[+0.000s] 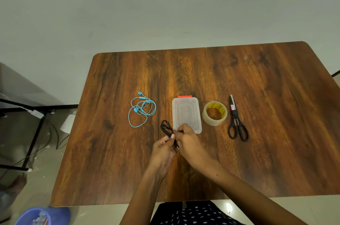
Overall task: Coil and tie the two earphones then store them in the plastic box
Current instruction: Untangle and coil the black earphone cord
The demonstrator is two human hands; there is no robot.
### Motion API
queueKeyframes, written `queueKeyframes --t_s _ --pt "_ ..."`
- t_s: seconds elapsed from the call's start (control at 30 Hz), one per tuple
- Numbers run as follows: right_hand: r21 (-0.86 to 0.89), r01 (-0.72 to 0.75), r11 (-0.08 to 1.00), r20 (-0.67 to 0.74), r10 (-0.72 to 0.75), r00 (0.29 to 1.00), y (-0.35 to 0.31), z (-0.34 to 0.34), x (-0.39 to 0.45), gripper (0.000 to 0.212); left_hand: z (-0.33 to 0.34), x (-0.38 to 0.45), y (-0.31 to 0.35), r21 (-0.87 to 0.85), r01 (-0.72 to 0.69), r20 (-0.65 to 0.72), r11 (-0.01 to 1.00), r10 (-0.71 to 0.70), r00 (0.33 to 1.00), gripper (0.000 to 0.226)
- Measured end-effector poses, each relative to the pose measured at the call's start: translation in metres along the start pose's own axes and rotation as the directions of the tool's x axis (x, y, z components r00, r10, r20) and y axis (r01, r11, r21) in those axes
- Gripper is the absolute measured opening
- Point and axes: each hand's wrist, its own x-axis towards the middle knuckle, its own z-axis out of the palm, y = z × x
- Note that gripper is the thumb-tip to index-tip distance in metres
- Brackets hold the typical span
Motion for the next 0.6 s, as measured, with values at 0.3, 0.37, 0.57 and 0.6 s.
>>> queueKeyframes --t_s 0.3,0.37,0.57,0.6 --pt "0.352 -0.135 0.926 -0.133 0.192 0.972 0.0 -0.008 -0.001 0.019 -0.009 0.002 -0.004 -0.03 0.01 -0.02 1.0 -0.011 1.0 0.02" --pt "0.416 -0.148 0.897 -0.164 0.234 0.958 0.001 -0.007 -0.003 0.015 -0.009 0.002 -0.005 -0.032 0.011 -0.009 0.999 -0.012 1.0 0.019" --pt "0.325 -0.102 0.94 -0.256 0.192 0.947 0.0 0.002 -0.005 0.01 -0.011 0.005 -0.01 -0.029 0.027 0.027 0.999 -0.026 0.999 0.019" --pt "0.345 -0.105 0.933 -0.264 0.204 0.943 0.001 0.004 -0.005 0.009 -0.011 0.006 -0.011 -0.018 0.027 0.031 0.999 -0.026 0.999 0.019"
